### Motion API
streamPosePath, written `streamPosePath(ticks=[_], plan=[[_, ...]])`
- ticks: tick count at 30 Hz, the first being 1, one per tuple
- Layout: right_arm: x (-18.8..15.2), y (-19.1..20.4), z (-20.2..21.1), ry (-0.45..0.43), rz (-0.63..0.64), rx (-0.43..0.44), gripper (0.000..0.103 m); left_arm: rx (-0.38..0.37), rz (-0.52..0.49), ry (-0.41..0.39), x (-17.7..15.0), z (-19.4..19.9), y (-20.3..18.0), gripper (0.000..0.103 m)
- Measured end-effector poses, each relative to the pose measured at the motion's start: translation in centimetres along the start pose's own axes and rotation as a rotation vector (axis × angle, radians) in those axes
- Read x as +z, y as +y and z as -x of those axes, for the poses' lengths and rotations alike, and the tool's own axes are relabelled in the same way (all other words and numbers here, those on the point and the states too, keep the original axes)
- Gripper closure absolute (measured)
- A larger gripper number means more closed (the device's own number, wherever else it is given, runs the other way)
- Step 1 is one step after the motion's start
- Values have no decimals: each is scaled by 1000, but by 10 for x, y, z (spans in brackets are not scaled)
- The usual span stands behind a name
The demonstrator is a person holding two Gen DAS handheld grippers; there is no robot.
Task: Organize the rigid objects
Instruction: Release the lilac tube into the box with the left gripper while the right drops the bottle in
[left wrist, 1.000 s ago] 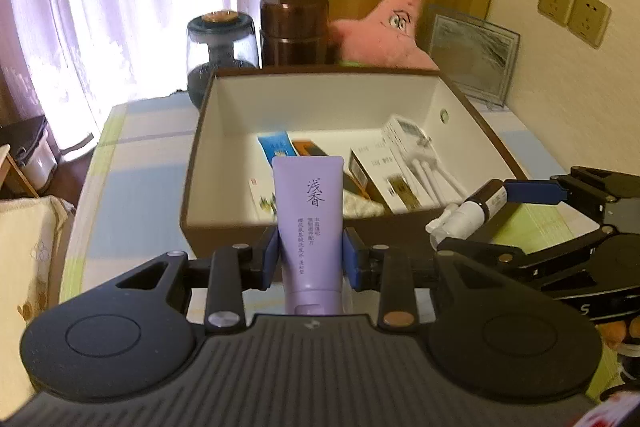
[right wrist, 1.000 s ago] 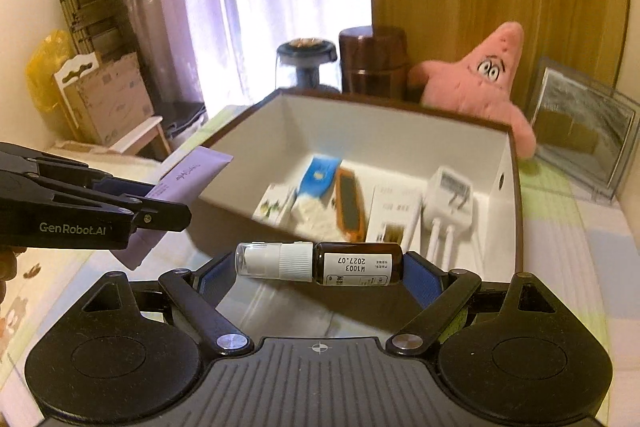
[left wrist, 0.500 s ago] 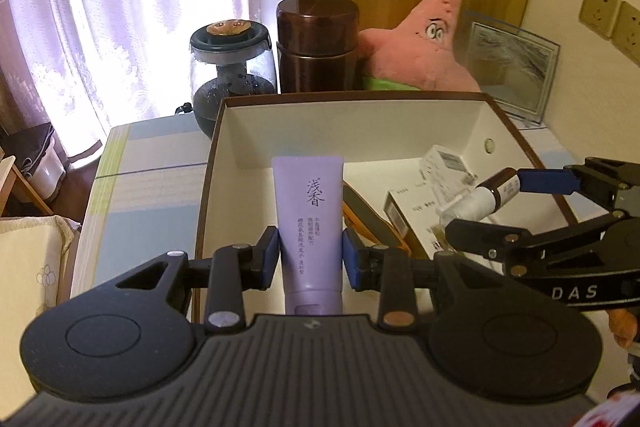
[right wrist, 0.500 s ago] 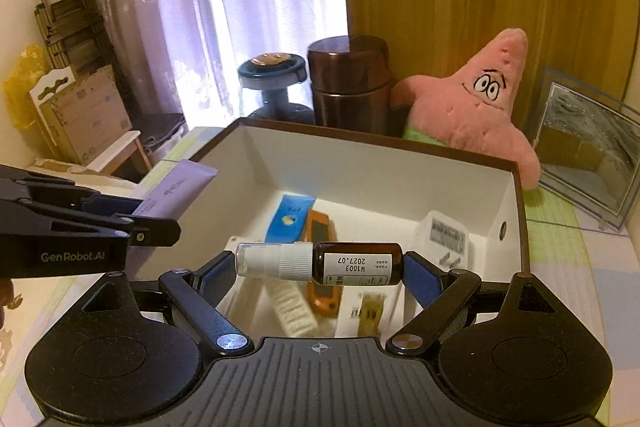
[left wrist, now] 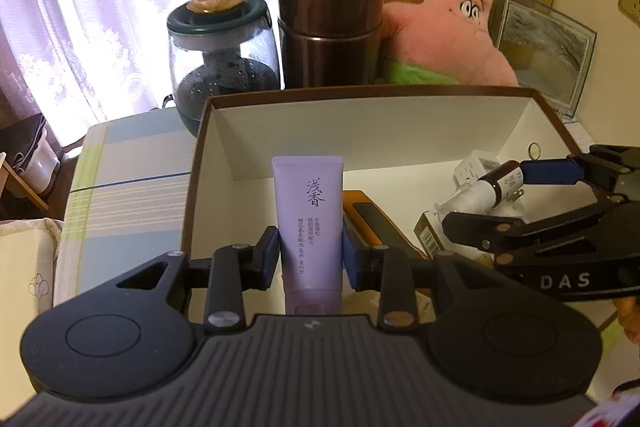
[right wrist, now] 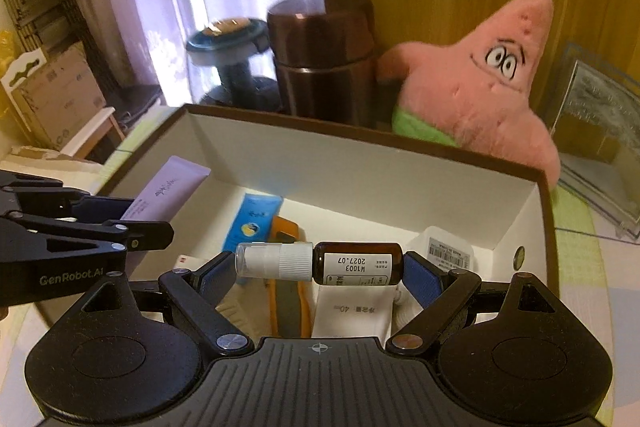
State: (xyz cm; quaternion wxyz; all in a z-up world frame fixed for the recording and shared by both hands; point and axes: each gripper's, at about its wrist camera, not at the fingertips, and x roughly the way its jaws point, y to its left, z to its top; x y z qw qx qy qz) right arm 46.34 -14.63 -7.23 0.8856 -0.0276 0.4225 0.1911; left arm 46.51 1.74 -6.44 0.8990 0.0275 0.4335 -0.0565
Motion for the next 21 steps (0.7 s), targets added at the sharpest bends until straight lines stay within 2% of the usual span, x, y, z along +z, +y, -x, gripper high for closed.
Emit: streamPosePath(ticks=[11, 21], plan=[[5, -10, -34, 62, -45, -16, 17, 14, -4, 55, 6, -36, 2, 74], [7, -13, -34, 6, -104, -26, 17, 28, -21, 44, 9, -35, 3, 71]])
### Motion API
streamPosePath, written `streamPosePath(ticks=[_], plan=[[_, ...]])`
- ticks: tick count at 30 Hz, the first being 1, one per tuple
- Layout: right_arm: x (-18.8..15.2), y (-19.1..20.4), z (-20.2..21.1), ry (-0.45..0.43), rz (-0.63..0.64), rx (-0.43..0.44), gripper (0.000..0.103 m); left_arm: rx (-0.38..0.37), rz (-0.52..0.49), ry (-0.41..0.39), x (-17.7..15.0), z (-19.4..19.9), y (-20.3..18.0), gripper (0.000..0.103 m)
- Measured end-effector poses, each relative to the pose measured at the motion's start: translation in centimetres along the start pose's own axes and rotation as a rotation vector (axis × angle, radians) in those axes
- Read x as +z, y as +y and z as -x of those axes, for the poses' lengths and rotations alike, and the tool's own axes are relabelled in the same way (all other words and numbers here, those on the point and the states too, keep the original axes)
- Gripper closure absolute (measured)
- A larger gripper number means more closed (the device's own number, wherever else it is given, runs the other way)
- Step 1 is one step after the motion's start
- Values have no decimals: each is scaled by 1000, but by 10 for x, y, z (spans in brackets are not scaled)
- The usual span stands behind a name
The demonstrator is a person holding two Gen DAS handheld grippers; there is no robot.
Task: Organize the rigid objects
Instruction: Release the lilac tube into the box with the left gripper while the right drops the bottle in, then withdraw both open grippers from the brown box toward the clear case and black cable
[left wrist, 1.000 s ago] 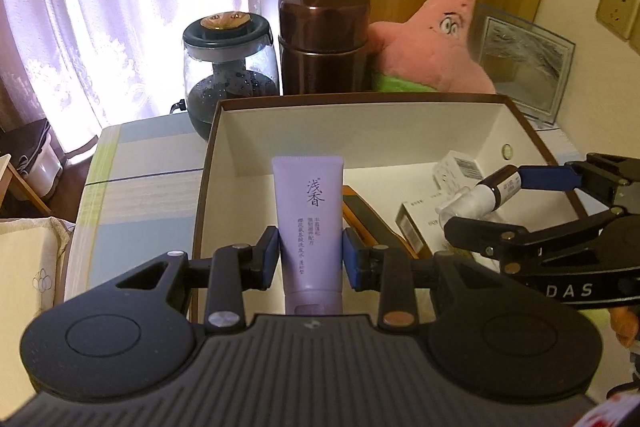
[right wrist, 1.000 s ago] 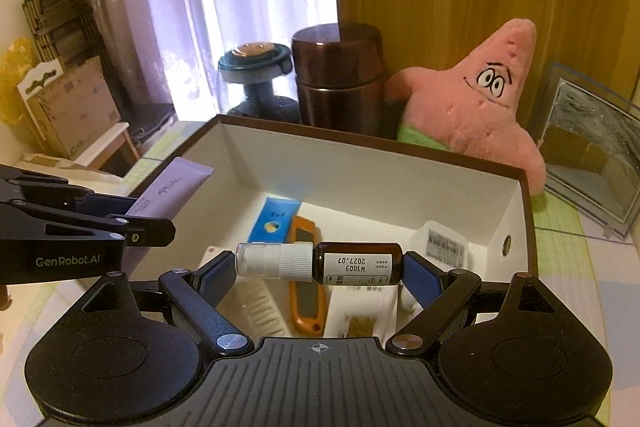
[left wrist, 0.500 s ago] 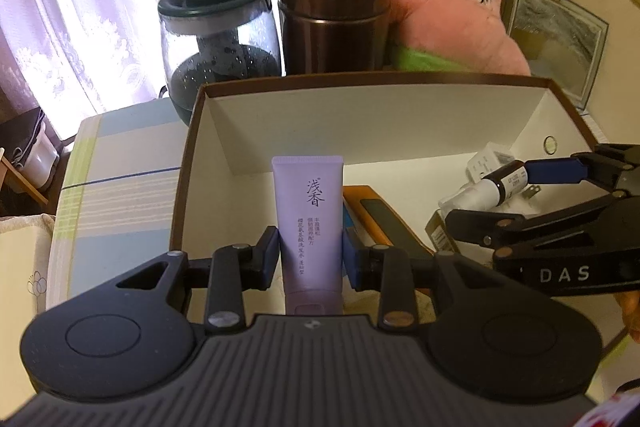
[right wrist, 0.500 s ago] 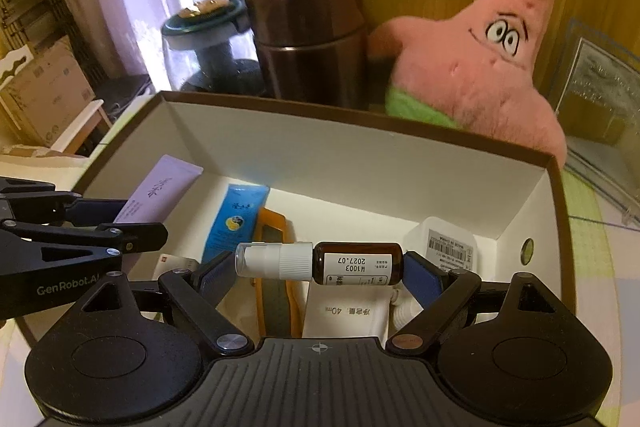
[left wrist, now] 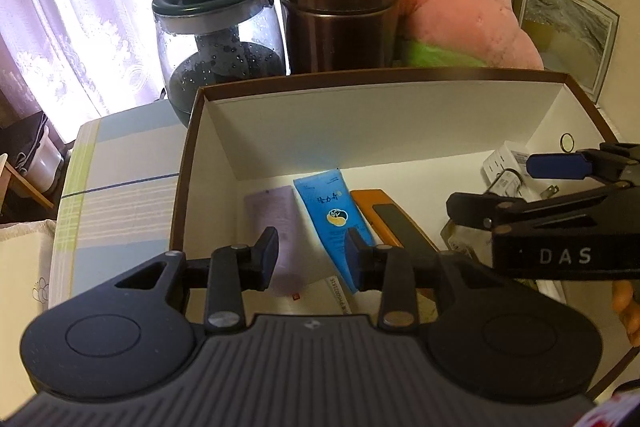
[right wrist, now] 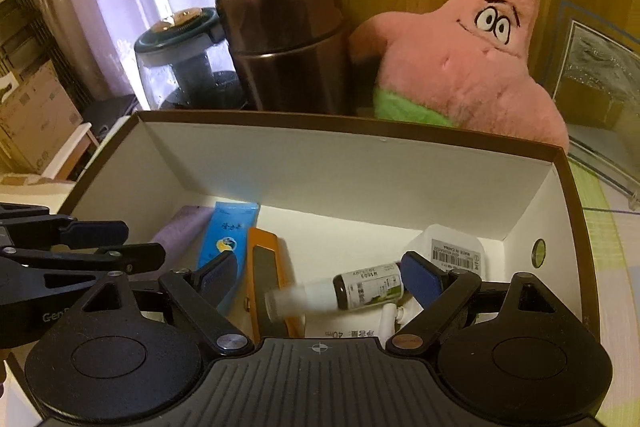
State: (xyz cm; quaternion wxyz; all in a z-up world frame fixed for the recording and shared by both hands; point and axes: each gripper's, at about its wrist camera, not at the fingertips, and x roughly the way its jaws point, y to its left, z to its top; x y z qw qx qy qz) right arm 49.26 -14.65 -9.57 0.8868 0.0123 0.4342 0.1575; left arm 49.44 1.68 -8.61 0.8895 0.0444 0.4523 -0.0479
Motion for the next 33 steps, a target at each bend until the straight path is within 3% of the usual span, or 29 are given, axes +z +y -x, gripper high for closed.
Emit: streamPosePath(ticks=[17, 26, 33], plan=[[-22, -7, 47, -66, -50, 31, 17, -35, 28, -37, -13, 33, -1, 71], [-43, -5, 87, -116, -104, 60, 17, -76, 72, -76, -35, 71, -1, 71], [-64, 5, 119, -135, -69, 69, 17, -81, 94, -97, -58, 102, -3, 71]])
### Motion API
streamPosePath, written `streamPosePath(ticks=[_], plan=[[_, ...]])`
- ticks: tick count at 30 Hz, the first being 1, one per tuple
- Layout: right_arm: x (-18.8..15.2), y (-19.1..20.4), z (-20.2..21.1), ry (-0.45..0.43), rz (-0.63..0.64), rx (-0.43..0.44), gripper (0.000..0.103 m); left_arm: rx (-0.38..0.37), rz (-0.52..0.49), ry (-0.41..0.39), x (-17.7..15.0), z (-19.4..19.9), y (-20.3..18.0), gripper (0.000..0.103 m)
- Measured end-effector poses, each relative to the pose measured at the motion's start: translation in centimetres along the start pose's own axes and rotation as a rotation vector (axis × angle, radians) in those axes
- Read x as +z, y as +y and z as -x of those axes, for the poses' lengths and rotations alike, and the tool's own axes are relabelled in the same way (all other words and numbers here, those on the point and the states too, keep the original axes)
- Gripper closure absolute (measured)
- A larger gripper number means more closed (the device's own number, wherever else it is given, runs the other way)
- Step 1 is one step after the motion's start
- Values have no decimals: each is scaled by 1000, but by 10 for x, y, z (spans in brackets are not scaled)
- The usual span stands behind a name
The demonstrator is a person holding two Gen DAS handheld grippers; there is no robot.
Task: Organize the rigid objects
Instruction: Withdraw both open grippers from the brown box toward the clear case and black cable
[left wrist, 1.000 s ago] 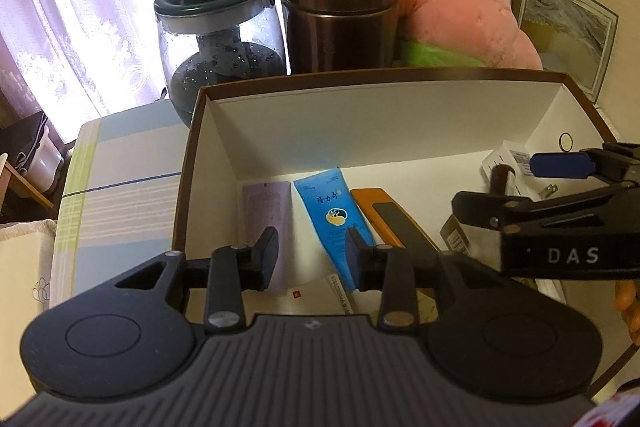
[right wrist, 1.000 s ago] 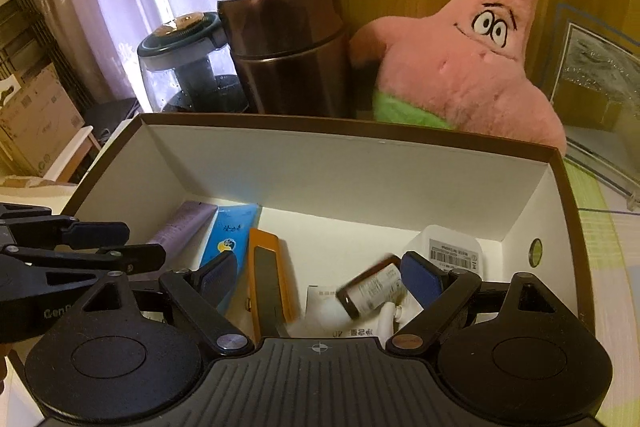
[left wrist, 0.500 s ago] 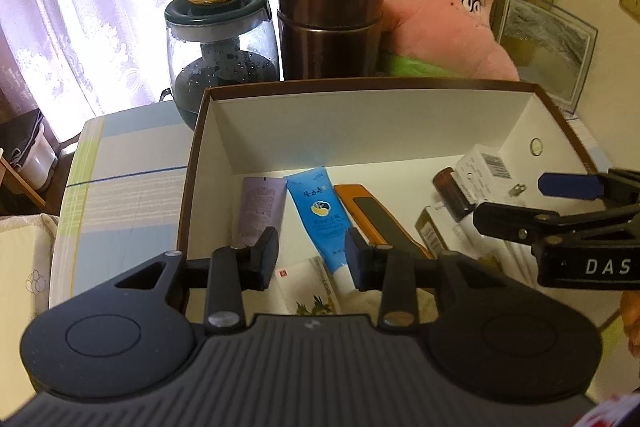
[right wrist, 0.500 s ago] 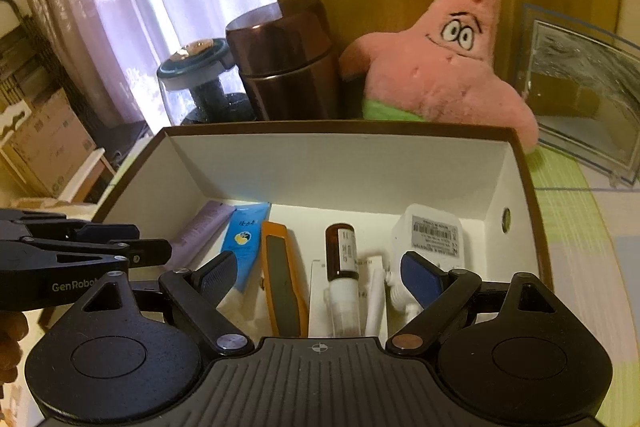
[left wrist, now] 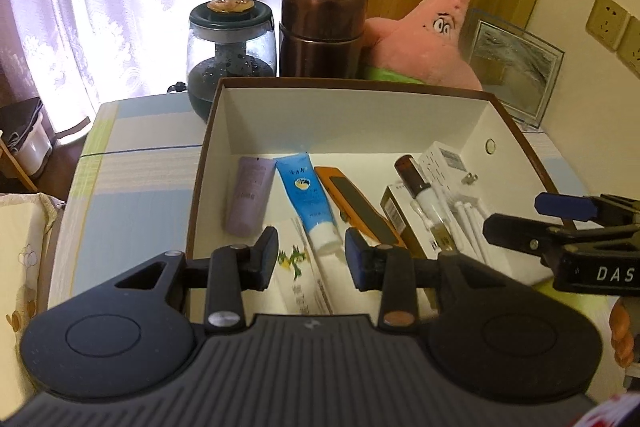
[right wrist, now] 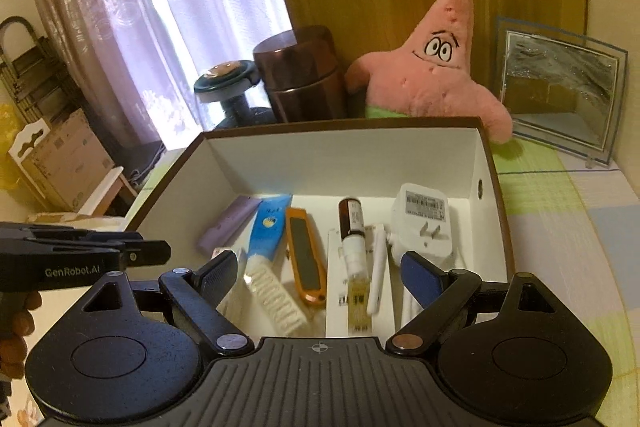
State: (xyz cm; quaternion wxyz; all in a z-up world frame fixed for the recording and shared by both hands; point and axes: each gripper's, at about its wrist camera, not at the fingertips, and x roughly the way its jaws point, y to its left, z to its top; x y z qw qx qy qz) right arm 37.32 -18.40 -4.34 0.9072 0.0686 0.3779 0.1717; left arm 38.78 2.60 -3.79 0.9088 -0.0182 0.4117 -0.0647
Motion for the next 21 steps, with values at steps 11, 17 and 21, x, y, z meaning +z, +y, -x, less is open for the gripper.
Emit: streamPosePath(ticks=[11, 17, 21], plan=[[-37, 18, 34, 47, 49, 16, 17, -1, 10, 13, -36, 36, -4, 71], [-49, 25, 50, 49, 53, 23, 17, -1, 17, 8, -50, 53, -3, 71], [-57, 31, 61, 52, 57, 26, 17, 0, 21, 10, -60, 62, -3, 70]])
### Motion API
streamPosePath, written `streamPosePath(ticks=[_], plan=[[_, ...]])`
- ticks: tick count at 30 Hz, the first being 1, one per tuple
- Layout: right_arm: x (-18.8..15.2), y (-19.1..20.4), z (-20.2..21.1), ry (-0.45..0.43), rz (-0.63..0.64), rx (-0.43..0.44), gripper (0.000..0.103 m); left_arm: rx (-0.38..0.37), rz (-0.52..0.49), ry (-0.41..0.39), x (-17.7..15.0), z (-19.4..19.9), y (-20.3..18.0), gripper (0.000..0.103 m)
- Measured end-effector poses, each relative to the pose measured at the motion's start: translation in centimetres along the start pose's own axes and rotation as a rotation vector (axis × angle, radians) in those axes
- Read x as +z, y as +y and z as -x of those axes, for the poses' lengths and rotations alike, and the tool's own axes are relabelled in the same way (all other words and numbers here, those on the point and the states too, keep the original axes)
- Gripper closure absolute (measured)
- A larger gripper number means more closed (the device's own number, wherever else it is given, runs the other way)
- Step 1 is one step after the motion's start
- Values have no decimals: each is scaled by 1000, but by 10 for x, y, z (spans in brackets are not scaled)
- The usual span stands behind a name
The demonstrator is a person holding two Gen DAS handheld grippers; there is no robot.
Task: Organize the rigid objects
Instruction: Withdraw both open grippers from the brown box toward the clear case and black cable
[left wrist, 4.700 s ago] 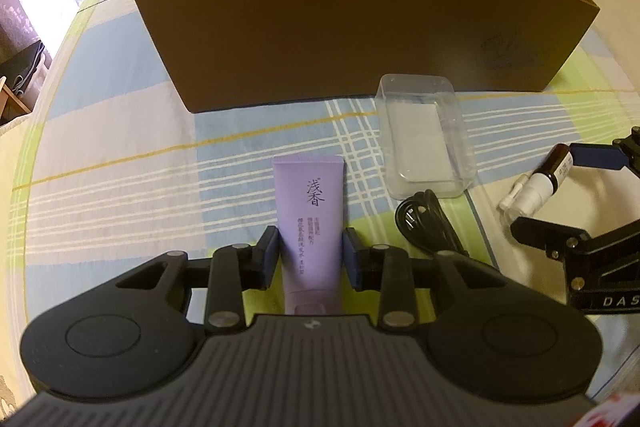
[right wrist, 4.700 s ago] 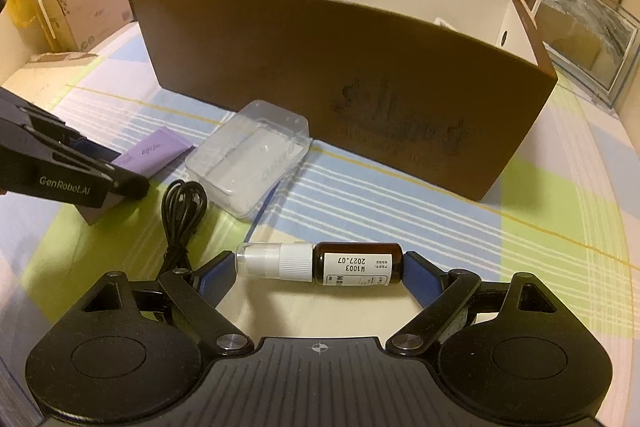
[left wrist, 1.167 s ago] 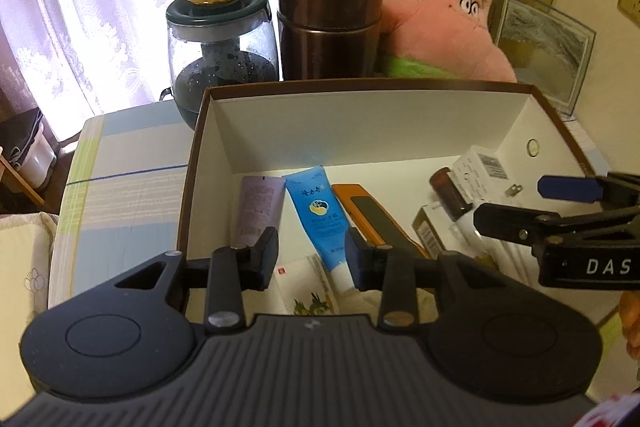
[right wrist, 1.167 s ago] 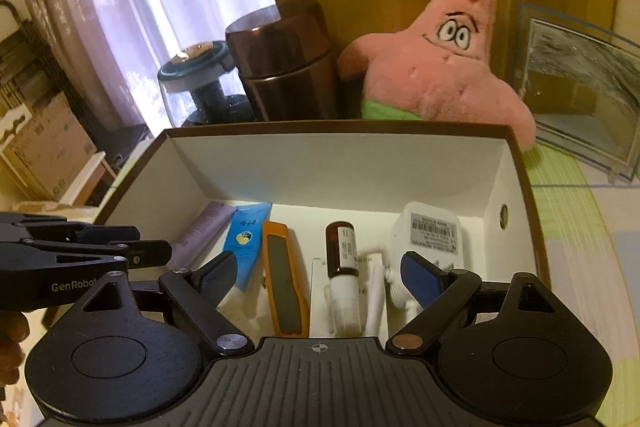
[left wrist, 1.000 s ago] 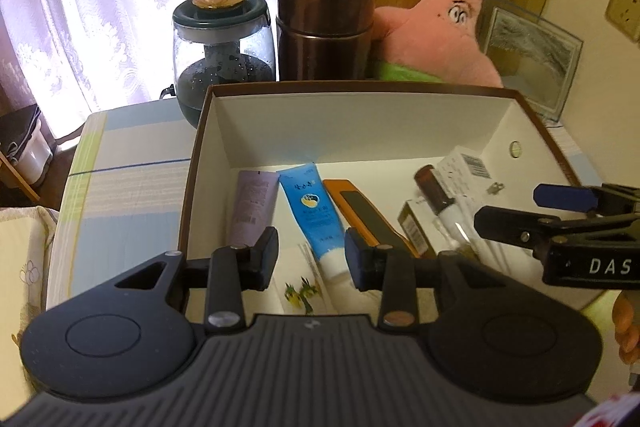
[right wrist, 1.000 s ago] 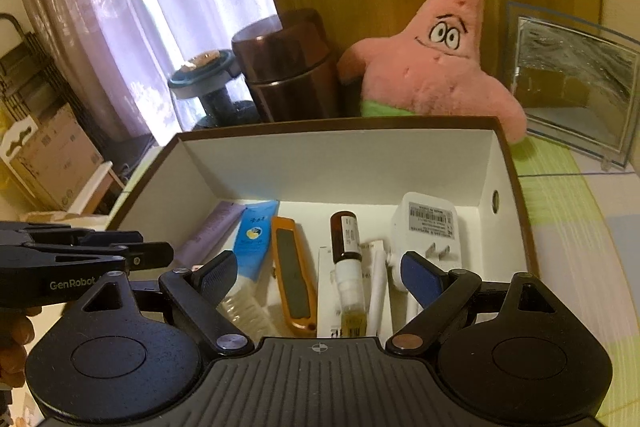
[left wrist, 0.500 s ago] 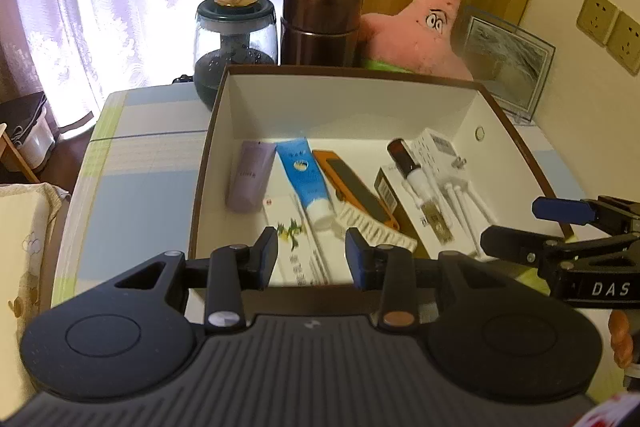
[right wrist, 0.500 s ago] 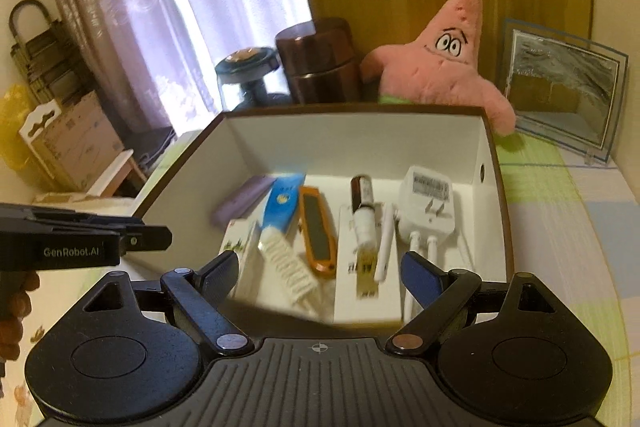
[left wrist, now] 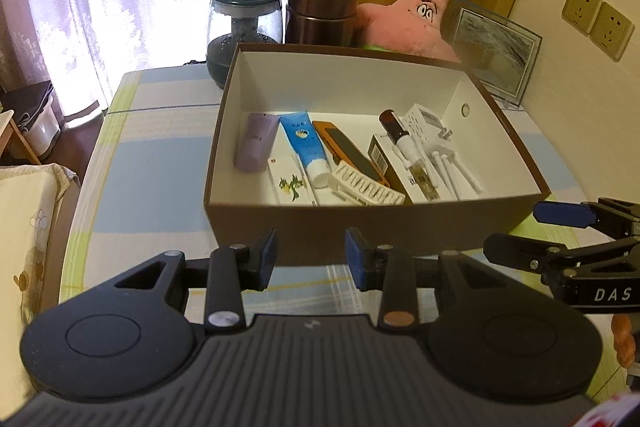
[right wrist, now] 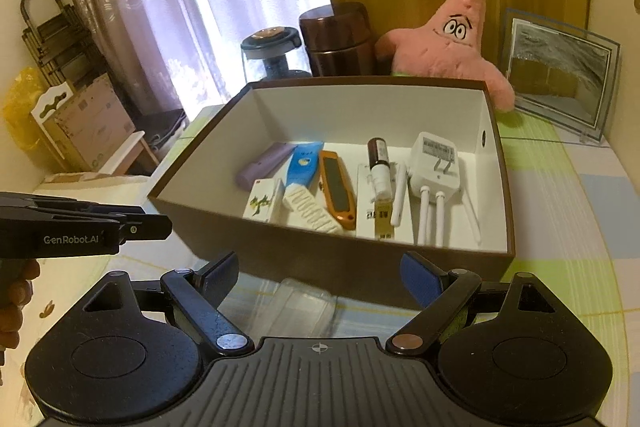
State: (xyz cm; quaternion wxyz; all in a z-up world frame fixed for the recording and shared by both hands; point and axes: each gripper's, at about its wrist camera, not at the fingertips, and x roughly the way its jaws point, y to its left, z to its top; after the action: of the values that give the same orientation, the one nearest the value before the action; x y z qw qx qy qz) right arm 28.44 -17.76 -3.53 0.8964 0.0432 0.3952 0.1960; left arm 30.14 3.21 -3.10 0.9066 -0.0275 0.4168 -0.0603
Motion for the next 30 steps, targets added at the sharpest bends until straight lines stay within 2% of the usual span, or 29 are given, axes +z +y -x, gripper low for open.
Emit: streamPosePath(ticks=[12, 17, 30], plan=[[-25, 20, 22, 8, 0, 5, 17, -7, 0, 12, -34, 23, -3, 70], [-36, 29, 29, 10, 6, -2, 17, -7, -10, 16, -49, 32, -3, 67], [-62, 46, 30, 46, 4, -1, 17, 3, -25, 53, -81, 36, -2, 67]])
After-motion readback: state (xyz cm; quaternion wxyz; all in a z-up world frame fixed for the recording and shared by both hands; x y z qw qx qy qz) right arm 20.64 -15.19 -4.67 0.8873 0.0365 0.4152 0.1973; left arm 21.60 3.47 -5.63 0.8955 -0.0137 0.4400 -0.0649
